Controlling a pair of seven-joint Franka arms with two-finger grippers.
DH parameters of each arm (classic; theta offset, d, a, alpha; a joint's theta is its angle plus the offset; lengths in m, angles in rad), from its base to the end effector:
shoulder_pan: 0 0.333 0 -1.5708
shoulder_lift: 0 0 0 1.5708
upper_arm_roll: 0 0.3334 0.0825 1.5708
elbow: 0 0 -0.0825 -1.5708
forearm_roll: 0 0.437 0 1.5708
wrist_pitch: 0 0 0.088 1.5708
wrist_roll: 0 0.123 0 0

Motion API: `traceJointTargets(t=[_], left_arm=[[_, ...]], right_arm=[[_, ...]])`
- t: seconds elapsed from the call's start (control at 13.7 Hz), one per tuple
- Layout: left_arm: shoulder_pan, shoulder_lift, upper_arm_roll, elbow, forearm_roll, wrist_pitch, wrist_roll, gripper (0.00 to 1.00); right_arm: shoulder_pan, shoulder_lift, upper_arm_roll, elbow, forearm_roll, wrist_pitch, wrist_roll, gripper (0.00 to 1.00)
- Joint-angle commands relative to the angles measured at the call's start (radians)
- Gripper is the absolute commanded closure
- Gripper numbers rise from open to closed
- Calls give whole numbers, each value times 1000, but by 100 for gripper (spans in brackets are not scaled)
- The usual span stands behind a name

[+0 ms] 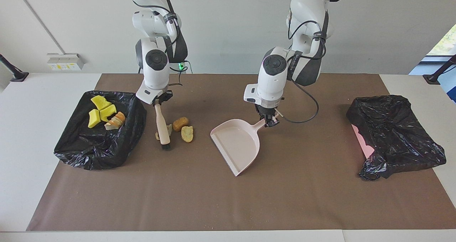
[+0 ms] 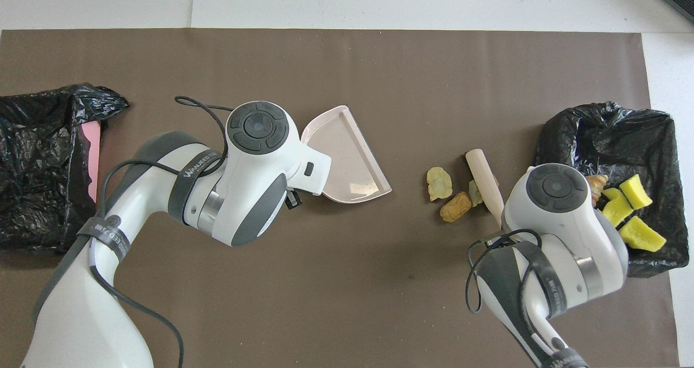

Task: Sweep and dump trash in bin
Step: 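Sweep the tan pieces into the dustpan with the brush in the right gripper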

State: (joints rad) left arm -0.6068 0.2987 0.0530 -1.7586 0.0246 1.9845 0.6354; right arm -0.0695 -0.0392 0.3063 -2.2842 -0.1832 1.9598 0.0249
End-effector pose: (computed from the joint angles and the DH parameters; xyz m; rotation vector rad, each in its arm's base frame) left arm 0.5788 -0.3582 0.3672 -2.5609 1.7552 0.1148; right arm 0.5021 0.1058 0.3185 2.8773 0.4410 -0.3850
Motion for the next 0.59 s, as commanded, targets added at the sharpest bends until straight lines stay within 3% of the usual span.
traceJointTargets(t=[0.0,0.22,0.51], left_arm=[[-1,-55,-5,-80,50,25,119,100],[-53,-110,-7,-200,173,127,130,100],[-79,-174,-8,-329,183,171,129,100]], right_arm=[[95,27,7,-6,101,10,94,100],[166,32,7,6,201,16,164,100],[194,62,7,66,287,13,167,100]])
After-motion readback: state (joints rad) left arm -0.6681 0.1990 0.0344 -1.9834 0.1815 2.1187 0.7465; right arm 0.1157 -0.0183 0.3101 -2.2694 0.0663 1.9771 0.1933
